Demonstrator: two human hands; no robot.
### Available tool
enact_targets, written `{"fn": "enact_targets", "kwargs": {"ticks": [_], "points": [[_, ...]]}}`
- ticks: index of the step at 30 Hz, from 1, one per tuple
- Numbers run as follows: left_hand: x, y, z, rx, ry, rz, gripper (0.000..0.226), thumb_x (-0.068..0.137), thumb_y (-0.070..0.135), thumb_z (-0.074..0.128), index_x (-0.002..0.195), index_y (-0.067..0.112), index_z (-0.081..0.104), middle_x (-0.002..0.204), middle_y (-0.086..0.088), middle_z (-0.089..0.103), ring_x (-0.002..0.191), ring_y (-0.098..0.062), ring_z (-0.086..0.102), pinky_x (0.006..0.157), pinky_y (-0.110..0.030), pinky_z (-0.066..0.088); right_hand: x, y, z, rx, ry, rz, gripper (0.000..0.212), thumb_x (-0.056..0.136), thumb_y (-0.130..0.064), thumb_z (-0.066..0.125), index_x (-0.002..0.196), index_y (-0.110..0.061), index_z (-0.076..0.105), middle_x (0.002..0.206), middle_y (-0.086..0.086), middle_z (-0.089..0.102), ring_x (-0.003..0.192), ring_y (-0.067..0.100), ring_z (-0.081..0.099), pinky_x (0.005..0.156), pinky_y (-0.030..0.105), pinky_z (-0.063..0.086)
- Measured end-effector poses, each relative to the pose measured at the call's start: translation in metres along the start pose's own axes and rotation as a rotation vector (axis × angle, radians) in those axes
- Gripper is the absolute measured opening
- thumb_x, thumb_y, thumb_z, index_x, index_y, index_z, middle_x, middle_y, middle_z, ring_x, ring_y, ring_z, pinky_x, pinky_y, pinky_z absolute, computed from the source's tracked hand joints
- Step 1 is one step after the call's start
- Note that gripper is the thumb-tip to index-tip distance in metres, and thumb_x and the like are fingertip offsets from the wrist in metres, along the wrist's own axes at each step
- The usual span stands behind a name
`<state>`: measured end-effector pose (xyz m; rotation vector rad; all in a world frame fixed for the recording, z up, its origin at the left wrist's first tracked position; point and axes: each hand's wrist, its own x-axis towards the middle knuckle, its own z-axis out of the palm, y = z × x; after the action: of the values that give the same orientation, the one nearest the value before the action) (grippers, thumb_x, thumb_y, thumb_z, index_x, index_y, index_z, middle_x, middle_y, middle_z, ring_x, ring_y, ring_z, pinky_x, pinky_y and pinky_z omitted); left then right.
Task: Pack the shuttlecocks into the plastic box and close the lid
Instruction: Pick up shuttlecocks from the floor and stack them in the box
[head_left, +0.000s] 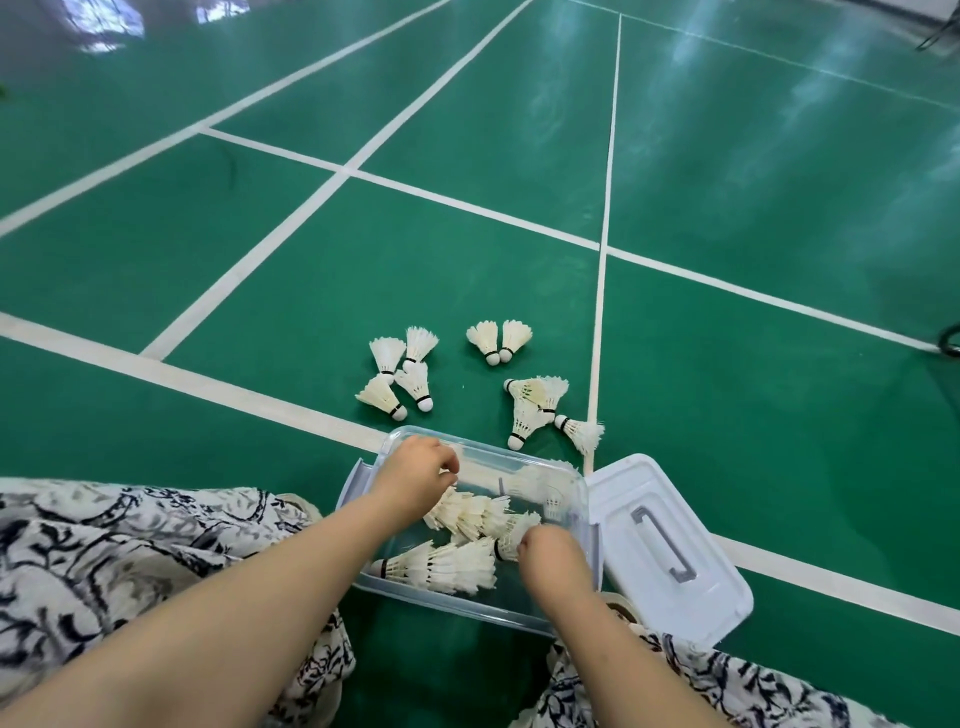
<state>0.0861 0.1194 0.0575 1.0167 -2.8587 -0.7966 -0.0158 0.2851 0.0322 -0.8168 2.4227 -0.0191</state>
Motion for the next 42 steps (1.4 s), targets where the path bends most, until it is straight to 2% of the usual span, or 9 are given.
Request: {"fn": "enact_targets", "kwargs": {"ticks": [6,9,12,17,20,22,24,32,42], "points": [[0.003,0.004,0.008,-0.019,-0.119,-0.043,0.023,0.092,0.024,0.053,0.109,0.015,0.065,0.116,-0.004,0.062,0.110,-0.021,0.054,0.091,-0.029,0.042,0.009,-0.007,0.000,0.118,-0.175,0.083,0.031,0.093,-0.002,0.039,0.115,0.001,0.061,0.118,0.017,0.062,0.107,0.029,0.060,0.090,0.031,0.047],[-0.001,0.005,0.024,0.000,-0.344,-0.042,0.025,0.091,0.026,0.055,0.111,0.016,0.064,0.119,-0.003,0.064,0.108,-0.020,0.058,0.093,-0.032,0.047,0.009,-0.006,0.008,0.223,-0.316,0.169,0.025,0.095,-0.004,0.038,0.079,-0.014,0.054,0.088,0.008,0.052,0.069,0.014,0.052,0.073,0.025,0.050],[-0.010,0.006,0.041,0.053,-0.515,-0.012,0.030,0.091,0.027,0.053,0.116,0.014,0.062,0.121,-0.006,0.064,0.111,-0.022,0.057,0.095,-0.032,0.046,0.009,-0.007,0.020,0.266,-0.427,0.192,0.038,0.095,-0.001,0.035,0.062,-0.019,0.033,0.070,-0.002,0.041,0.061,0.007,0.042,0.061,0.018,0.043],[-0.020,0.007,0.057,0.113,-0.690,-0.025,0.041,0.093,0.026,0.047,0.132,0.016,0.051,0.137,-0.008,0.053,0.126,-0.025,0.048,0.102,-0.032,0.038,0.013,-0.008,0.022,0.294,-0.450,0.156,0.036,0.093,-0.001,0.036,0.064,-0.020,0.040,0.079,0.003,0.051,0.073,0.016,0.057,0.068,0.027,0.048],[-0.019,0.007,0.062,0.116,-0.740,-0.029,0.042,0.093,0.028,0.045,0.133,0.016,0.049,0.139,-0.009,0.052,0.127,-0.026,0.048,0.104,-0.033,0.037,0.009,-0.013,0.013,0.155,-0.443,0.099,0.032,0.095,-0.009,0.041,0.067,-0.023,0.041,0.114,0.017,0.059,0.116,0.029,0.056,0.097,0.029,0.043],[-0.016,0.010,0.062,0.120,-0.735,-0.018,0.041,0.094,0.029,0.044,0.132,0.016,0.050,0.138,-0.009,0.052,0.126,-0.025,0.048,0.104,-0.033,0.037,0.009,-0.012,0.014,0.125,-0.425,0.075,0.021,0.096,-0.011,0.040,0.101,-0.013,0.060,0.133,0.018,0.053,0.126,0.031,0.049,0.102,0.031,0.039],[-0.010,0.016,0.057,0.111,-0.713,0.004,0.040,0.094,0.030,0.044,0.131,0.015,0.051,0.136,-0.008,0.054,0.125,-0.025,0.049,0.103,-0.034,0.038,0.011,-0.010,0.015,0.095,-0.328,0.050,0.033,0.096,-0.014,0.041,0.123,-0.002,0.053,0.130,0.017,0.056,0.120,0.031,0.053,0.097,0.030,0.042],[0.031,0.058,0.018,-0.008,-0.402,0.097,0.033,0.094,0.028,0.047,0.121,0.015,0.059,0.123,-0.008,0.064,0.113,-0.025,0.056,0.093,-0.030,0.043,0.013,-0.016,-0.021,0.242,0.154,-0.045,0.027,0.094,-0.029,0.040,0.114,-0.015,0.052,0.107,0.010,0.067,0.096,0.030,0.063,0.079,0.037,0.051],[0.070,0.048,-0.013,-0.023,-0.159,0.068,0.028,0.094,0.023,0.045,0.113,0.016,0.064,0.114,-0.005,0.068,0.106,-0.025,0.059,0.085,-0.031,0.046,0.065,-0.038,-0.088,0.216,0.287,-0.082,0.024,0.091,-0.020,0.041,0.108,-0.016,0.058,0.107,0.009,0.067,0.096,0.030,0.060,0.068,0.031,0.040]]}}
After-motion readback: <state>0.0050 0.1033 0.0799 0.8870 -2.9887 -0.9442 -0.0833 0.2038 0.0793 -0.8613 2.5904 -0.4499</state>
